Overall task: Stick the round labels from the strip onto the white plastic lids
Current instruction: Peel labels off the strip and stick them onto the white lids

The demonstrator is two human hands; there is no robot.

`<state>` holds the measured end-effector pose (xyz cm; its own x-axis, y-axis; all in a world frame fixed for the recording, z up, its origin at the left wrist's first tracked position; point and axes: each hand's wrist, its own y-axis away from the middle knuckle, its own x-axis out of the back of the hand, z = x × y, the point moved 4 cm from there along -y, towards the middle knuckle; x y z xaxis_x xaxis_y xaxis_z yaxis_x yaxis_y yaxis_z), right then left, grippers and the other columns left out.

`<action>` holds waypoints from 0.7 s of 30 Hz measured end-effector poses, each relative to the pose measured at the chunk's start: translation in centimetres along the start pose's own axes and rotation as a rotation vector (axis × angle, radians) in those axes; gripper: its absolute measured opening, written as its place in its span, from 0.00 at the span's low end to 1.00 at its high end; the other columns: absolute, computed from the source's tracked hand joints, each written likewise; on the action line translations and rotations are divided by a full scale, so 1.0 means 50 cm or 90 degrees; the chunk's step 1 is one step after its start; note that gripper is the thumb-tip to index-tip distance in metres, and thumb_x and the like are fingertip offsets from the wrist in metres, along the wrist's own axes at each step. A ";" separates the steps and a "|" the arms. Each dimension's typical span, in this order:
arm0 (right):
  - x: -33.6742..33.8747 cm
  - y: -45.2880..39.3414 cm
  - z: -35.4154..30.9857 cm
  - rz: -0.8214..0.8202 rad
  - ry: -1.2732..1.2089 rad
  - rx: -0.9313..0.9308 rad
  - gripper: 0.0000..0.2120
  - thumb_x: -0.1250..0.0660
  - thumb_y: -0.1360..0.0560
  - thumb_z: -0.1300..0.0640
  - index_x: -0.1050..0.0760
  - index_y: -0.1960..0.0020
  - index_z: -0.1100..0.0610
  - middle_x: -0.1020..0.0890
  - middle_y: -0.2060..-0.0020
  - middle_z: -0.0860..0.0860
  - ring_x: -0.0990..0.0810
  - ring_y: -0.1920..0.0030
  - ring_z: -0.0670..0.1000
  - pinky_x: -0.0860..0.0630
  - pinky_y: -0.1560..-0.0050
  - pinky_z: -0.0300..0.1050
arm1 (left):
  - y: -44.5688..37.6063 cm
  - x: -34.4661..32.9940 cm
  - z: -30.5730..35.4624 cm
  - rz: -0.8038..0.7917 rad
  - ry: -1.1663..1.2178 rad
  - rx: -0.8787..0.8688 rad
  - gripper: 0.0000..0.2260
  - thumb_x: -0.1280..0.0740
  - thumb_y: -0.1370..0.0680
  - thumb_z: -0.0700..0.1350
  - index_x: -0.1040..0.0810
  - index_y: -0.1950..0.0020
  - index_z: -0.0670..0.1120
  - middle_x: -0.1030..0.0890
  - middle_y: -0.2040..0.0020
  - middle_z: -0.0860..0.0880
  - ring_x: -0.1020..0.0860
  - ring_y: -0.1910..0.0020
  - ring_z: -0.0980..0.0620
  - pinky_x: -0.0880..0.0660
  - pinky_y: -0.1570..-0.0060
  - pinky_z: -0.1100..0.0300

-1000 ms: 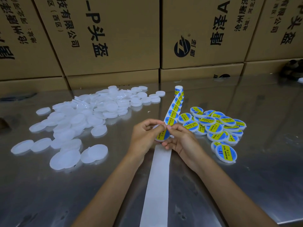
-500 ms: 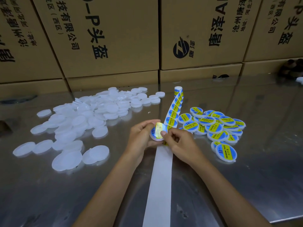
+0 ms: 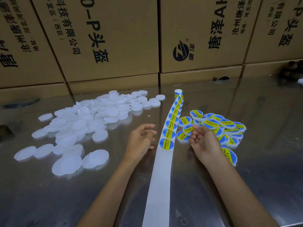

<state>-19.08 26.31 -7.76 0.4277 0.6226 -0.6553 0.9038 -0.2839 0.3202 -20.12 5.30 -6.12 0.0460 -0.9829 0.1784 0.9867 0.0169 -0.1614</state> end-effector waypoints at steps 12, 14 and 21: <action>-0.024 0.023 0.010 -0.054 0.213 0.073 0.10 0.42 0.20 0.63 0.24 0.57 0.61 0.27 0.76 0.51 0.32 0.76 0.47 0.32 0.74 0.39 | -0.019 0.226 -0.044 0.253 -0.742 0.211 0.20 0.38 0.18 0.50 0.30 0.31 0.41 0.28 0.32 0.36 0.32 0.32 0.35 0.35 0.33 0.47; -0.031 0.027 0.015 -0.061 0.296 0.108 0.09 0.41 0.21 0.63 0.23 0.57 0.61 0.26 0.73 0.52 0.31 0.74 0.48 0.32 0.73 0.41 | -0.024 0.235 -0.051 0.244 -0.766 0.200 0.18 0.40 0.18 0.51 0.27 0.33 0.41 0.25 0.34 0.37 0.31 0.33 0.36 0.36 0.34 0.48; -0.059 0.052 0.056 -0.184 0.867 0.549 0.11 0.34 0.24 0.61 0.22 0.42 0.58 0.19 0.47 0.51 0.26 0.42 0.52 0.35 0.38 0.44 | -0.026 0.209 -0.033 0.229 -0.748 0.087 0.09 0.39 0.19 0.40 0.22 0.43 0.41 0.19 0.48 0.37 0.25 0.43 0.36 0.26 0.50 0.49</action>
<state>-17.99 21.68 -6.90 0.3487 0.7369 0.5791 0.8864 -0.0586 -0.4591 -21.21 -5.29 -5.67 0.3600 -0.1584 0.9194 0.8942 0.3396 -0.2916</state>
